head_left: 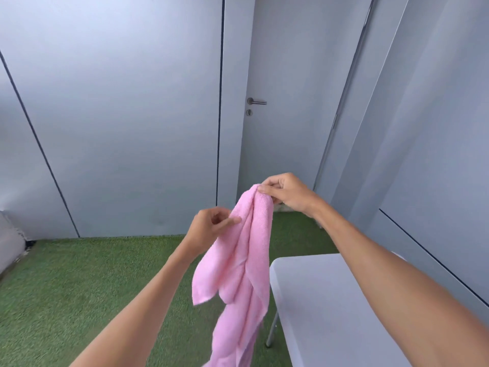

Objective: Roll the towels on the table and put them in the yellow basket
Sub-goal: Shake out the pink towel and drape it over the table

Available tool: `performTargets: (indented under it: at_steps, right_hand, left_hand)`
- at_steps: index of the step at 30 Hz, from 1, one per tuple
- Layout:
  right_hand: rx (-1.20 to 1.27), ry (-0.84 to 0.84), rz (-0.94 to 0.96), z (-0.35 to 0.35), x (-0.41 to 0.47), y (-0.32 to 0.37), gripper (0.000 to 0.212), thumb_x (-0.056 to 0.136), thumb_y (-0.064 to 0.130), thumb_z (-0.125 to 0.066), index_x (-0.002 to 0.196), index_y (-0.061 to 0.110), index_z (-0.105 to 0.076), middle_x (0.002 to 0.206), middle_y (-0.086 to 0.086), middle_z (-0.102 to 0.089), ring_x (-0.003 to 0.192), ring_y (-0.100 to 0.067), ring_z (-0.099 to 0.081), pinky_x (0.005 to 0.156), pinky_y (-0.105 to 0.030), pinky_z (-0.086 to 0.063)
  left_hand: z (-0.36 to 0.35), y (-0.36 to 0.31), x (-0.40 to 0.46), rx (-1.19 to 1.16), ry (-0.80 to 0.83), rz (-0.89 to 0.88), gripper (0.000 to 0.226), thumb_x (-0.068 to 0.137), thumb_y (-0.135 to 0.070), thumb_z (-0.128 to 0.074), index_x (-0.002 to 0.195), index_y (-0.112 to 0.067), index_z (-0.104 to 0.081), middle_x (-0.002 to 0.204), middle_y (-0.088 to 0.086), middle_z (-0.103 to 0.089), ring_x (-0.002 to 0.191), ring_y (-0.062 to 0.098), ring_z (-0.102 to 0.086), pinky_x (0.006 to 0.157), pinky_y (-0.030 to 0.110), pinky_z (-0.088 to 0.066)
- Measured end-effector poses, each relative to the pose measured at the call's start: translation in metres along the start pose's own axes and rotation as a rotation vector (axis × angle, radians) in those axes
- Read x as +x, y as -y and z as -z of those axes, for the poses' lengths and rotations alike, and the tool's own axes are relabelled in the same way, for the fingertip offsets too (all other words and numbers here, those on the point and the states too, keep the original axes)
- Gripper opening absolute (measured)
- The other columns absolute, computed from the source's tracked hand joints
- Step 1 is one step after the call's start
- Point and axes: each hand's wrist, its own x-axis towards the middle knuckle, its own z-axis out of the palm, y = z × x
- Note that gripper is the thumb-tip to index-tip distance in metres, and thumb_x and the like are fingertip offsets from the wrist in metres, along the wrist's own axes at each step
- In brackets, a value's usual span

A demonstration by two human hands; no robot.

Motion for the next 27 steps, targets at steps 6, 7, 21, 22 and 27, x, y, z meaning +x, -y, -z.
performTargets:
  at_steps: [6,7,21,22,27]
  right_hand:
    - [-0.198,-0.218,0.057,0.025,0.101,-0.001,0.022,0.094,0.023,-0.060,0.093,0.005,-0.071,0.086,-0.011,-0.072,0.073,-0.009,-0.059,0.070,-0.027,-0.045]
    - [-0.229,-0.263,0.059,0.030,0.116,0.001,0.022,0.094,0.024,-0.060,0.090,0.006,-0.071,0.083,-0.010,-0.072,0.071,-0.008,-0.057,0.070,-0.027,-0.043]
    - [-0.248,-0.428,0.138,0.126,0.217,0.007,0.024,0.093,0.030,-0.062,0.088,0.009,-0.073,0.093,-0.014,-0.072,0.078,-0.009,-0.061,0.079,-0.031,-0.047]
    - [-0.238,-0.430,0.146,0.133,0.221,0.007,0.024,0.093,0.029,-0.062,0.090,0.008,-0.073,0.093,-0.013,-0.073,0.078,-0.008,-0.061,0.078,-0.028,-0.046]
    - [-0.211,-0.422,0.152,0.161,0.239,0.005,0.027,0.093,0.033,-0.061,0.090,0.008,-0.072,0.083,-0.003,-0.068,0.076,-0.009,-0.058,0.075,-0.027,-0.044]
  left_hand:
    - [-0.023,0.024,0.054,0.142,-0.220,-0.200,0.057,0.078,-0.046,-0.075,0.125,-0.033,-0.046,0.118,-0.016,-0.043,0.103,0.003,-0.051,0.085,0.020,-0.045]
    - [-0.026,0.027,0.064,0.178,-0.220,-0.235,0.052,0.081,-0.044,-0.072,0.125,-0.034,-0.045,0.121,-0.016,-0.040,0.105,0.007,-0.050,0.086,0.026,-0.047]
    - [-0.042,0.053,0.234,0.425,-0.259,-0.333,0.037,0.086,-0.022,-0.070,0.118,-0.031,-0.054,0.113,-0.005,-0.051,0.092,0.015,-0.055,0.062,0.030,-0.052]
    - [-0.043,0.052,0.244,0.423,-0.244,-0.341,0.035,0.087,-0.022,-0.069,0.118,-0.030,-0.055,0.111,-0.007,-0.053,0.095,0.014,-0.055,0.066,0.030,-0.052]
    - [-0.060,0.043,0.279,0.396,-0.247,-0.399,0.027,0.090,-0.022,-0.065,0.117,-0.023,-0.060,0.102,-0.007,-0.058,0.091,0.012,-0.055,0.070,0.028,-0.049]
